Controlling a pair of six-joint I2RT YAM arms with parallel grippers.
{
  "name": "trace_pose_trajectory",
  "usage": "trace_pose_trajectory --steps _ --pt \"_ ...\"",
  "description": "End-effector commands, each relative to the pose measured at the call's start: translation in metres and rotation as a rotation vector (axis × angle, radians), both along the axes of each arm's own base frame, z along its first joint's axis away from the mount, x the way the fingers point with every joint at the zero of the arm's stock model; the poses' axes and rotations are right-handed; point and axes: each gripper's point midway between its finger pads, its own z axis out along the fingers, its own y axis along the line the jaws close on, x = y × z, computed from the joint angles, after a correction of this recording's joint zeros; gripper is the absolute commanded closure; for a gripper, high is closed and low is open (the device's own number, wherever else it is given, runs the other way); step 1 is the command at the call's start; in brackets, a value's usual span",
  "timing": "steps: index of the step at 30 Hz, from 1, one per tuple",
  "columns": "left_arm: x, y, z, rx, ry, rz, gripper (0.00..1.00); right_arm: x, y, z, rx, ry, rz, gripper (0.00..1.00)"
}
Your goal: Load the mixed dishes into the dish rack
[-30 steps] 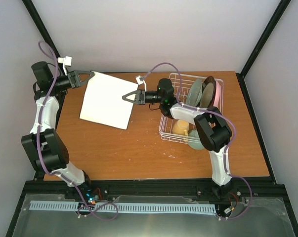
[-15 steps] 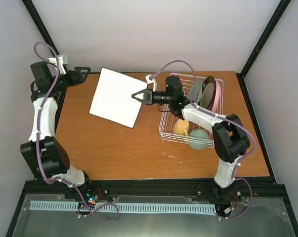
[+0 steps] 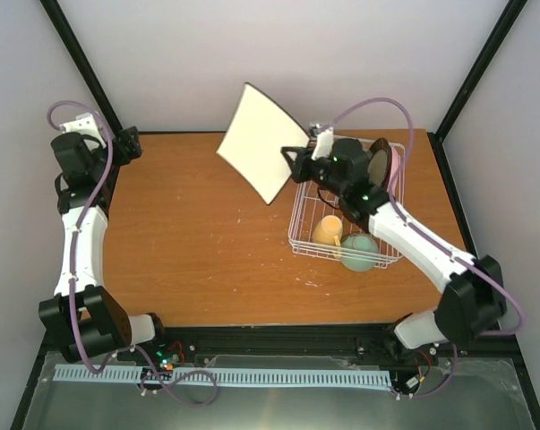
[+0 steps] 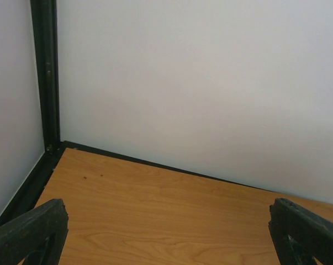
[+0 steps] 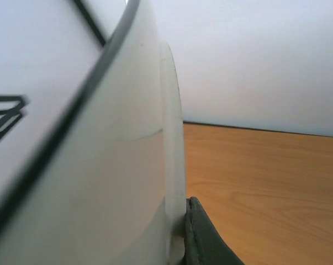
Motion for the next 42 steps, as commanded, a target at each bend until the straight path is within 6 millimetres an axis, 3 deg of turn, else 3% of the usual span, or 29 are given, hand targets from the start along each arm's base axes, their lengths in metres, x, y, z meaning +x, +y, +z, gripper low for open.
trace_pose_trajectory --steps 1,7,10,14,30,42 --pt "0.004 0.012 -0.008 0.034 -0.005 0.049 0.00 0.010 -0.088 0.061 0.070 -0.188 -0.458 0.97" --pt "0.007 0.009 -0.024 0.010 0.005 0.030 0.00 -0.009 -0.168 0.047 0.097 -0.173 -0.830 0.97" --pt "0.009 0.010 -0.026 0.013 0.008 0.031 0.00 -0.017 -0.191 0.042 0.104 -0.174 -0.945 0.97" --pt "0.010 0.012 -0.029 0.021 0.013 0.038 0.00 -0.018 -0.205 0.035 0.114 -0.156 -1.042 0.97" --pt "0.014 0.016 -0.046 0.047 0.049 0.050 0.00 0.020 -0.186 -0.025 0.073 -0.029 -1.112 0.97" --pt "0.018 0.019 -0.054 0.054 0.061 0.052 0.00 0.039 -0.172 -0.040 0.052 -0.005 -1.100 0.97"
